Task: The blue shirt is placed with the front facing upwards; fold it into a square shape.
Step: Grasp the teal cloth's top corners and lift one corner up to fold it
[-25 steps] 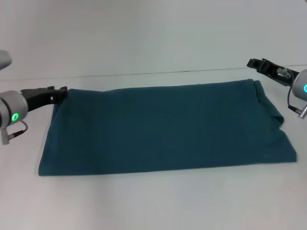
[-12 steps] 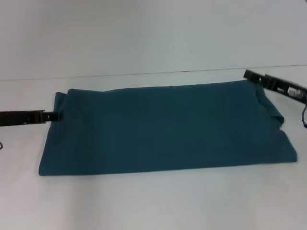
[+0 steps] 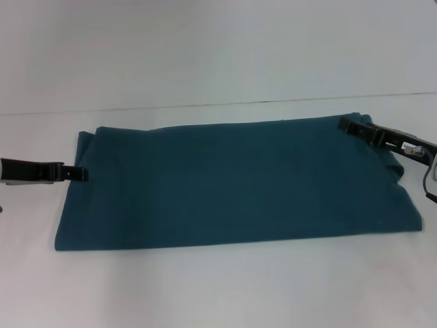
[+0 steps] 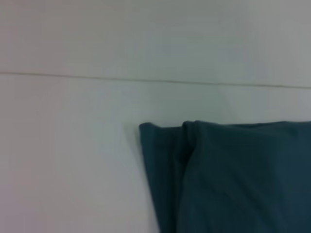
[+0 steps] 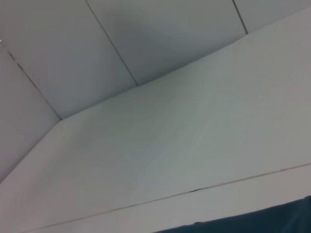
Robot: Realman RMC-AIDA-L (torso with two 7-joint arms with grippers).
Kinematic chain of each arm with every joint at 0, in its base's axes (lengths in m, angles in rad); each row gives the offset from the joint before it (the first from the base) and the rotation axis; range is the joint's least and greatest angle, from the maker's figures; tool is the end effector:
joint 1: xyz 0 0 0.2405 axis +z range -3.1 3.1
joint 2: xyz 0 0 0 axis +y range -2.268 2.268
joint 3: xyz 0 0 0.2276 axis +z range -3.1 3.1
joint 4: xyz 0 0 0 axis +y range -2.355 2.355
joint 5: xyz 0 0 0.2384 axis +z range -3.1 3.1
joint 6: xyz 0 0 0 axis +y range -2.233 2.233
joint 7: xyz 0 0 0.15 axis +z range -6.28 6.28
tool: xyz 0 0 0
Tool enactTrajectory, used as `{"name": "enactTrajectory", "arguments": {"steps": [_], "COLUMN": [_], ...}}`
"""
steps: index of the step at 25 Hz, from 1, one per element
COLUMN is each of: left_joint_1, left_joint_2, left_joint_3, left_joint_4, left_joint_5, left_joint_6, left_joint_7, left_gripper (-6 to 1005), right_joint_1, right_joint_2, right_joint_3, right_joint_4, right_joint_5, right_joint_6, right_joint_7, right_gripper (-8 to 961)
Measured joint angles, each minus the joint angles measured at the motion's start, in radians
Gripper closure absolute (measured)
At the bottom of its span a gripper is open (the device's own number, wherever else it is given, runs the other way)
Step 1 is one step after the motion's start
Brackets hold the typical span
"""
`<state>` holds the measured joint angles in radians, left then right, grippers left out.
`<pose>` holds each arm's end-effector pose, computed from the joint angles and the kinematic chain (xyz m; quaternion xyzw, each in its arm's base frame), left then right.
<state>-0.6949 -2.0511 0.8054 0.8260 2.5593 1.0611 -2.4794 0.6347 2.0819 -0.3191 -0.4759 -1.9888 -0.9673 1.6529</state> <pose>-0.2699 0.4354 0.0498 -0.7819 -0.5328 -0.0375 0.3213 0.3200 0.4091 0.0322 -0.7321 0.4932 0.2909 0.3692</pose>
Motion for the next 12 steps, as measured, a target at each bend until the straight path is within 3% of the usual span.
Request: {"name": "enactTrajectory", "arguments": {"steps": [12], "left_joint_1": [-0.016], "left_joint_2": [-0.009], "left_joint_3": [0.005], "left_joint_4": [-0.077], "left_joint_5": [0.024], "left_joint_6": [-0.079], "left_joint_7": [0.022], "left_gripper": [215], "right_joint_1": [-0.002], "right_joint_2": [0.001], "right_joint_3": [-0.003], "right_joint_4": [0.001], "right_joint_5": [0.000], "right_joint_6": [-0.001], "right_joint_7": [0.005], "right_gripper": [146]}}
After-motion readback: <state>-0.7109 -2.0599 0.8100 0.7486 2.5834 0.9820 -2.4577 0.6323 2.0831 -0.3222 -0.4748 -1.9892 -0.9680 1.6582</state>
